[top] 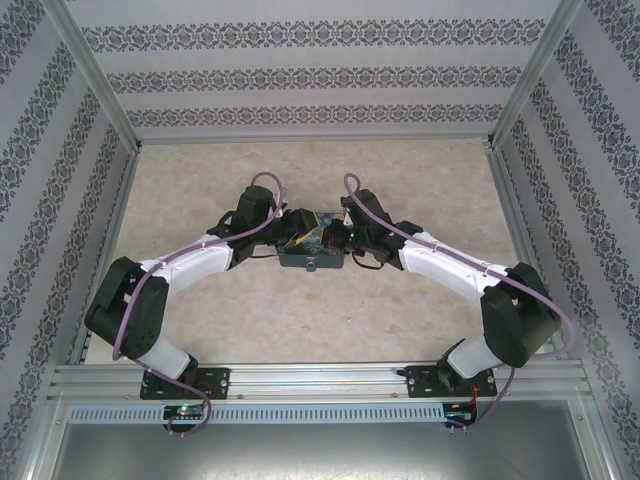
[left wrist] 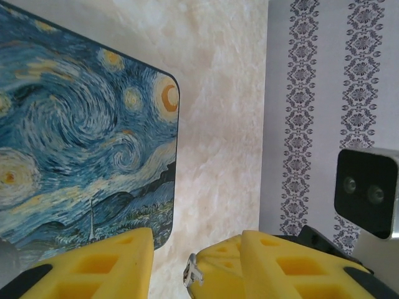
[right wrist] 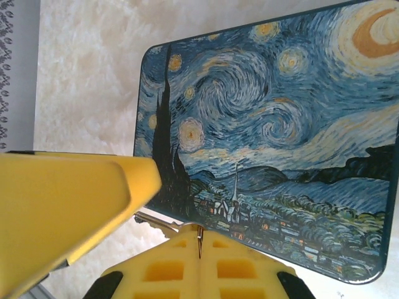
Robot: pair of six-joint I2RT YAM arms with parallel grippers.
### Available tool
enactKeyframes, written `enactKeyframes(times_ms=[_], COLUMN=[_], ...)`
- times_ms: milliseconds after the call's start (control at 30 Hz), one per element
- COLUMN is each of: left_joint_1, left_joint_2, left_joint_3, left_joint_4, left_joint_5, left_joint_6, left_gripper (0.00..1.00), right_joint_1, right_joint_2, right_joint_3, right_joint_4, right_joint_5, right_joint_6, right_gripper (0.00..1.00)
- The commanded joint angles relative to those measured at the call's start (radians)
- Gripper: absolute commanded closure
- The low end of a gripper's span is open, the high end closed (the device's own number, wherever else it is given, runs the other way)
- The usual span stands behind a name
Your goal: Unlock the padlock with the key
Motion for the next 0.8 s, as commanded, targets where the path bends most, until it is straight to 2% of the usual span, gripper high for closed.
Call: enactKeyframes(times_ms=[0,400,533,767], left_joint_1=[-0.019,-0.028,-0.027,-0.028], left_joint_2=[0.019,0.033,0.034,0.036], left_joint_3=[0.020,0.023,0.029,0.038], left_joint_4=[0.058,0.053,0.050,0.047], left_joint_5=[-0.002,-0.025,-0.033,-0.049], left_joint_6=[-0.001,0.005,0.007,0.010], left_gripper=[0.63,0.69,0.74,0.70], right_joint_1=[-0.009,-0.011,-0.011,-0.011], right_joint_2=[0.003,-0.005,-0.008,-0.010], right_joint_3=[0.016,-0.012,-0.021,-0.030], right_joint_4=[0.022,0.036,0.040,0.044], right_joint_5=[-0.015,-0.019,-0.021,-0.027], right_joint_6=[0.013,0.016,0.019,0.021], right_gripper=[1.00,1.00,1.00,1.00])
